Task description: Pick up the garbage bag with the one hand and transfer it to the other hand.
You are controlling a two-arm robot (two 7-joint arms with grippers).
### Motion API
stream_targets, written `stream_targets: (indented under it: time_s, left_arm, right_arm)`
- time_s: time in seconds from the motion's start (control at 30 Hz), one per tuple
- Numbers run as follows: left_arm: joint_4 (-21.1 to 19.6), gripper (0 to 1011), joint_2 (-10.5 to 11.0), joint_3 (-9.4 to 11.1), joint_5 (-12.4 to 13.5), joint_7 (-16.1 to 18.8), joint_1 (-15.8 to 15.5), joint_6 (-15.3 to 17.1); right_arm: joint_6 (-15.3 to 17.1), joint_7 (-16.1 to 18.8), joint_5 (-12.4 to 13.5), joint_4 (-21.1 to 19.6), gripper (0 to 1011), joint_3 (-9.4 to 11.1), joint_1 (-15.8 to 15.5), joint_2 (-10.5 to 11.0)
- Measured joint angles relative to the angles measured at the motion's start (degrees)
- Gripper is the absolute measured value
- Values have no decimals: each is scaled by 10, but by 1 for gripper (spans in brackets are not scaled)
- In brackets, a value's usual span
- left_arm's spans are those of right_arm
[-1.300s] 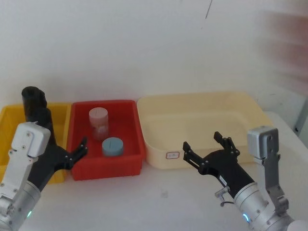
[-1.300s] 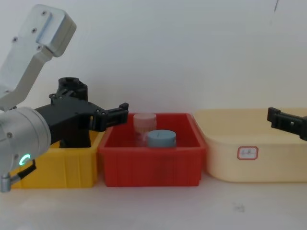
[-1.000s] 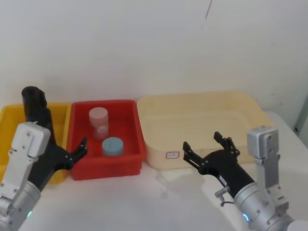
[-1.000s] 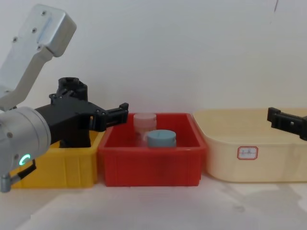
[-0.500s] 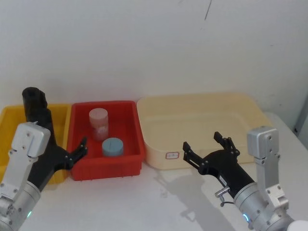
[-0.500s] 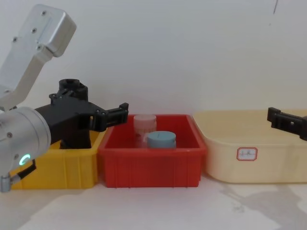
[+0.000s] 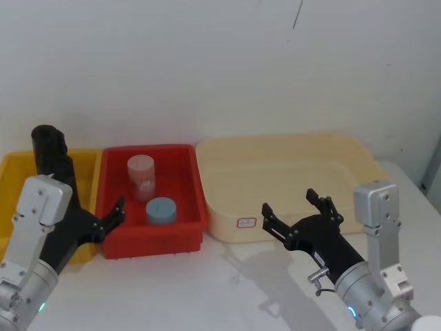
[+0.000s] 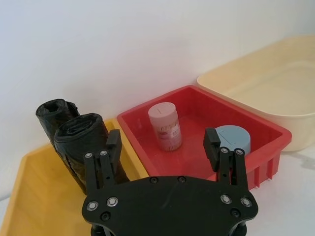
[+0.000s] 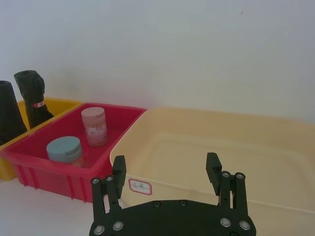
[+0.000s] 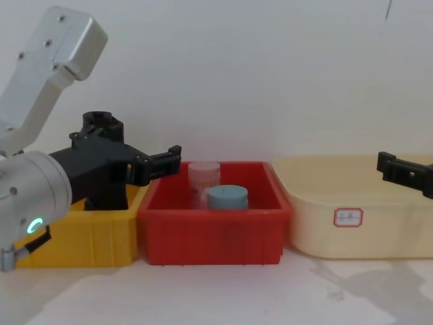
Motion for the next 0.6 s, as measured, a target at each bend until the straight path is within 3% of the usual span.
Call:
stream_targets:
  time_s: [0.6]
  left_arm:
    - [-3,1000,2,-5,-4,-2,4,1]
  right_arm:
    - [0,0,0,0,1001,0,0,0]
